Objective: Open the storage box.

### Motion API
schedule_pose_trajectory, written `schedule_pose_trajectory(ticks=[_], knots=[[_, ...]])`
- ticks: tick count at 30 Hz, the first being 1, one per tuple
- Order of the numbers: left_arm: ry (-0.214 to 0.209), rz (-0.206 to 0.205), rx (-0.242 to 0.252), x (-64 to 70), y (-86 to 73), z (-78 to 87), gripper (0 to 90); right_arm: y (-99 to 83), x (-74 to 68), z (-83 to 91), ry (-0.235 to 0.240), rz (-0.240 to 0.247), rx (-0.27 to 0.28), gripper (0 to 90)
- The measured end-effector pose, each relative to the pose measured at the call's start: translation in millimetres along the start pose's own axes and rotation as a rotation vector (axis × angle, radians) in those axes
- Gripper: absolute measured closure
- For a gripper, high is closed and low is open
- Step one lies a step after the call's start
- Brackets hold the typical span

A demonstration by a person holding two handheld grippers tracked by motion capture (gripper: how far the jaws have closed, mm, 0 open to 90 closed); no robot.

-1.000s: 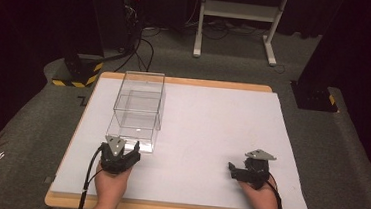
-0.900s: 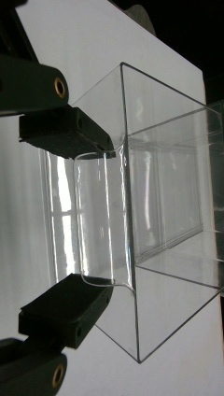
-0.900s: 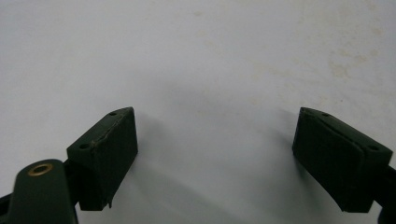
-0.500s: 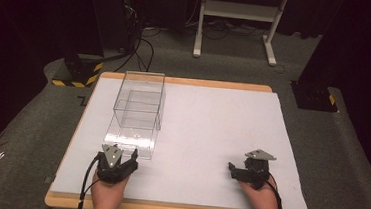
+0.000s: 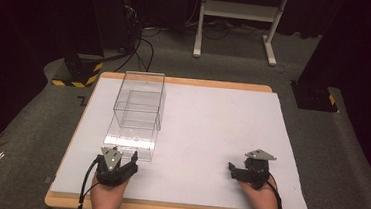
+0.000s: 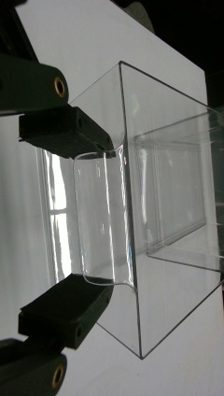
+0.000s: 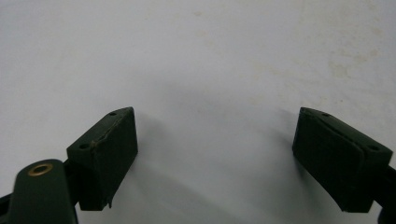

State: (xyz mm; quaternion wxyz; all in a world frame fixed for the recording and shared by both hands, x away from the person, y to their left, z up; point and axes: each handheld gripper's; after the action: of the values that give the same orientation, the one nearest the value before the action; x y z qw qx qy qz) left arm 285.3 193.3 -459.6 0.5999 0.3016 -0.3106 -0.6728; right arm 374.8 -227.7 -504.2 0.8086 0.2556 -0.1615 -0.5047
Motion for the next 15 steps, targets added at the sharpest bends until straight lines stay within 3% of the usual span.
schedule_pose_trajectory(ticks=[9,15], knots=[[-0.038,0.009,0.004,-2.0,-1.8,3.0,31.2,0.0,-0.1,0.0,-0.001,0.0,0.0,14.0],[-0.062,0.005,0.003,-5.1,0.4,8.0,24.6,0.0,-0.1,0.0,-0.001,0.0,0.0,14.0]])
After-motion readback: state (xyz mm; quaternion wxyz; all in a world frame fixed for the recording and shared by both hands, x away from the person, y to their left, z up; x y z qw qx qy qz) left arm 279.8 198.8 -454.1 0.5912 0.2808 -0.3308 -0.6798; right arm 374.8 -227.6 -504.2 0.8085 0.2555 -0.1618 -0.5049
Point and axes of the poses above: each handheld gripper's, and its own axes: z roughly backward along the jaws, y roughly out of its top, x roughly to its right, and after that the axes turned 10 degrees about -x, right-handed
